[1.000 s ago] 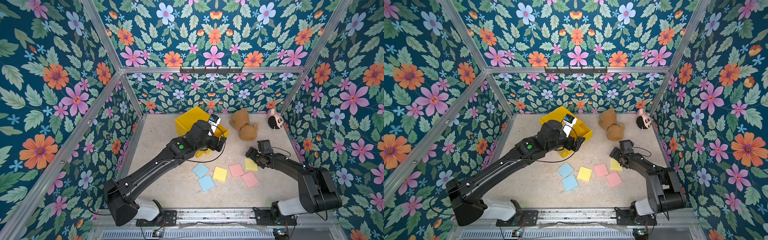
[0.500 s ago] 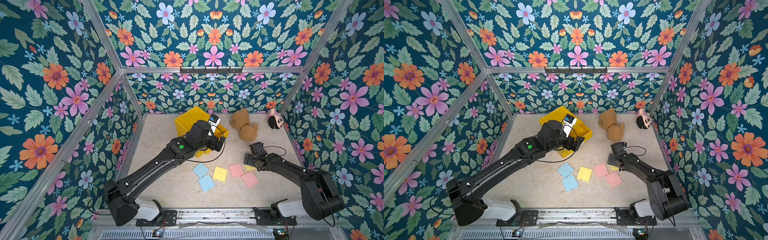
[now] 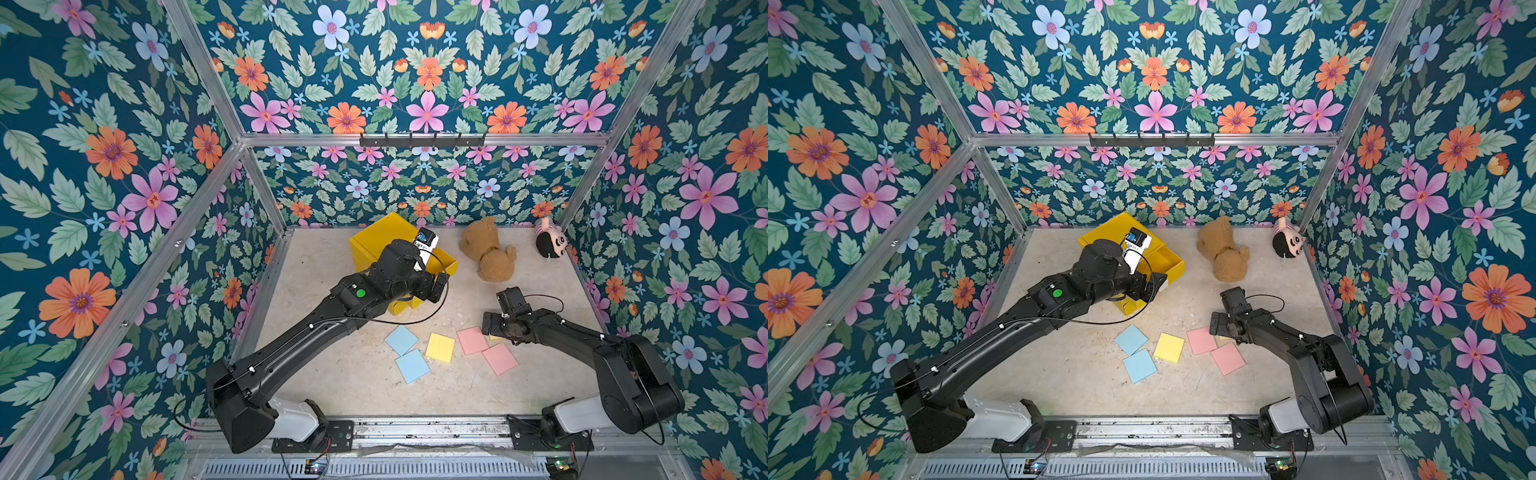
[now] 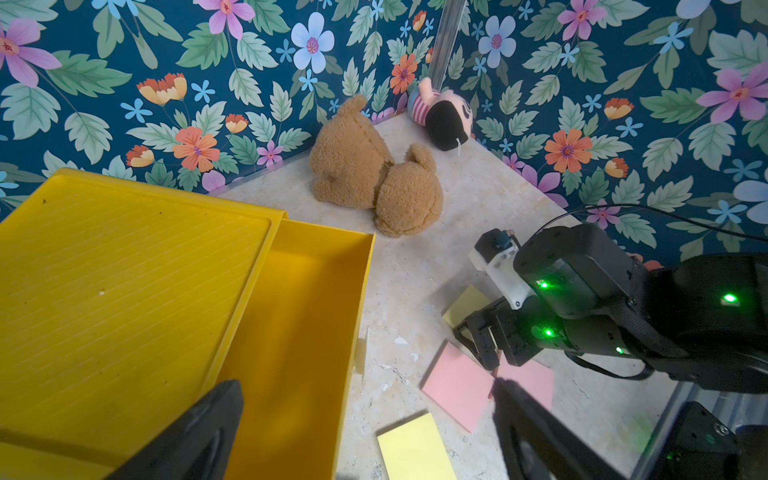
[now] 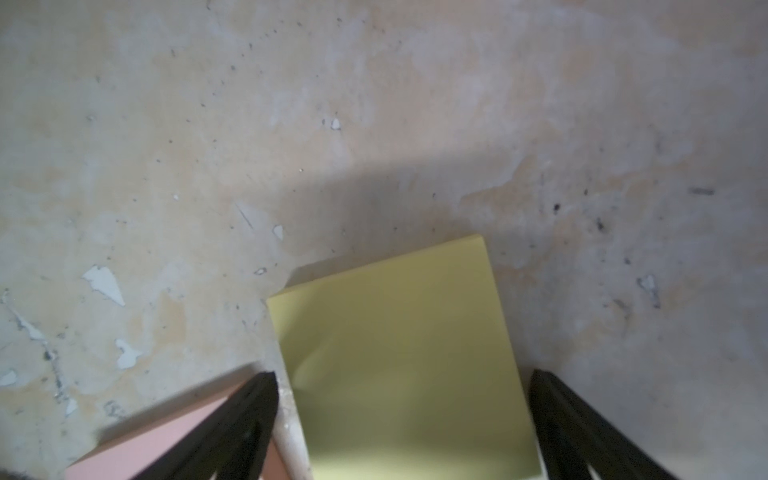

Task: Please put the sticky notes in the drawer by color
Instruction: Pick up the sticky notes from the center of the board.

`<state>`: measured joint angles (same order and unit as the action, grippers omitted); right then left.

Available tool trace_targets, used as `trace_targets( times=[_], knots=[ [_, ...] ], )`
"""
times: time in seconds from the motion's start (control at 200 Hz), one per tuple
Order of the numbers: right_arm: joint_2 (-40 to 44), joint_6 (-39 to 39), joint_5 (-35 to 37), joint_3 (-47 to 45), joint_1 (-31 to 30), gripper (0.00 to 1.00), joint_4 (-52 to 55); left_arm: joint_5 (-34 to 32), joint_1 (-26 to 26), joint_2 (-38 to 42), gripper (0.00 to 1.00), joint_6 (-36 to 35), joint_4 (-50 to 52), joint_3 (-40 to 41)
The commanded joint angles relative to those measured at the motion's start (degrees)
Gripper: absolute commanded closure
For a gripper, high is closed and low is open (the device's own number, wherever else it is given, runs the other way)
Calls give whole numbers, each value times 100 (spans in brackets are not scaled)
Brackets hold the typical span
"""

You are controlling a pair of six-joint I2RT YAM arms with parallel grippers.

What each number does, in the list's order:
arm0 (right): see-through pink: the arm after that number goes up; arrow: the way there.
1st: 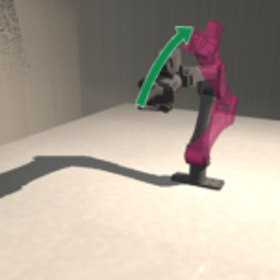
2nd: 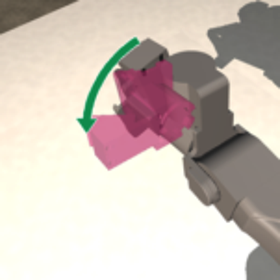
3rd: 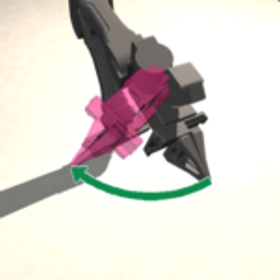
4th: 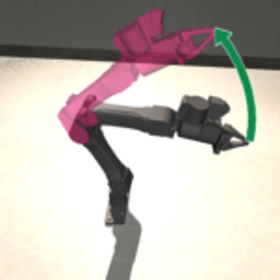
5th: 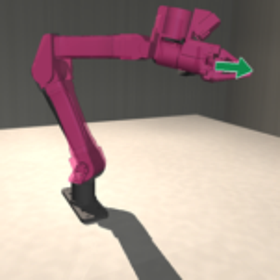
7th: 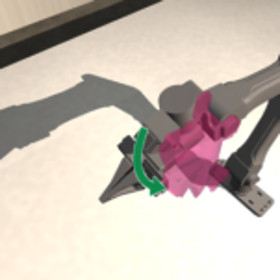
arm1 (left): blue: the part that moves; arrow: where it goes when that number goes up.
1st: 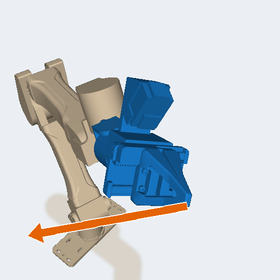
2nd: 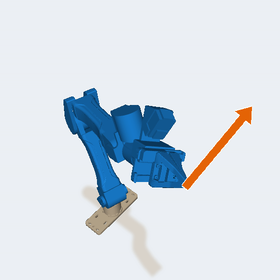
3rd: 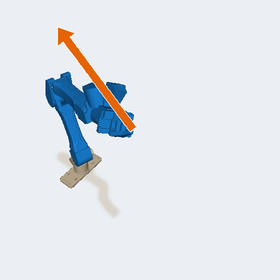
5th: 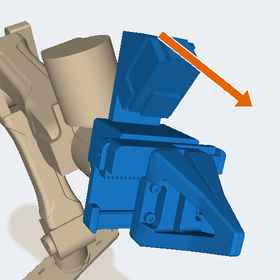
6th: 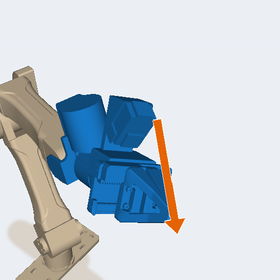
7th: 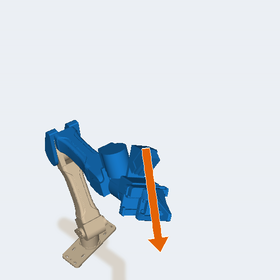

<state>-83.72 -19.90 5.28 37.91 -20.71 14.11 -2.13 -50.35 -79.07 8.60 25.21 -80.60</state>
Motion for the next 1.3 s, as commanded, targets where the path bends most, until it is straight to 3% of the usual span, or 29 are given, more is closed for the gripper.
trace_targets(
  times=[0.0,0.17,0.31,0.95,1.11,1.295],
  knots=[
    [-159,26,-248,23,-2,1,64,42,14,15,1,-51,-25,9],
    [-233,3,-126,68,-55,2,206,46,24,21,1,-77,-8,17],
    [-303,-66,558,268,-315,8,632,51,41,10,1,-85,-7,17],
    [-30,-119,488,319,-374,18,711,205,130,-50,1,121,1,-140],
    [418,-174,330,414,-377,18,811,550,437,-456,1,537,164,-818],
    [1129,-194,10,577,-372,17,972,1163,684,-1402,0,1550,301,-2088]
  ],
)
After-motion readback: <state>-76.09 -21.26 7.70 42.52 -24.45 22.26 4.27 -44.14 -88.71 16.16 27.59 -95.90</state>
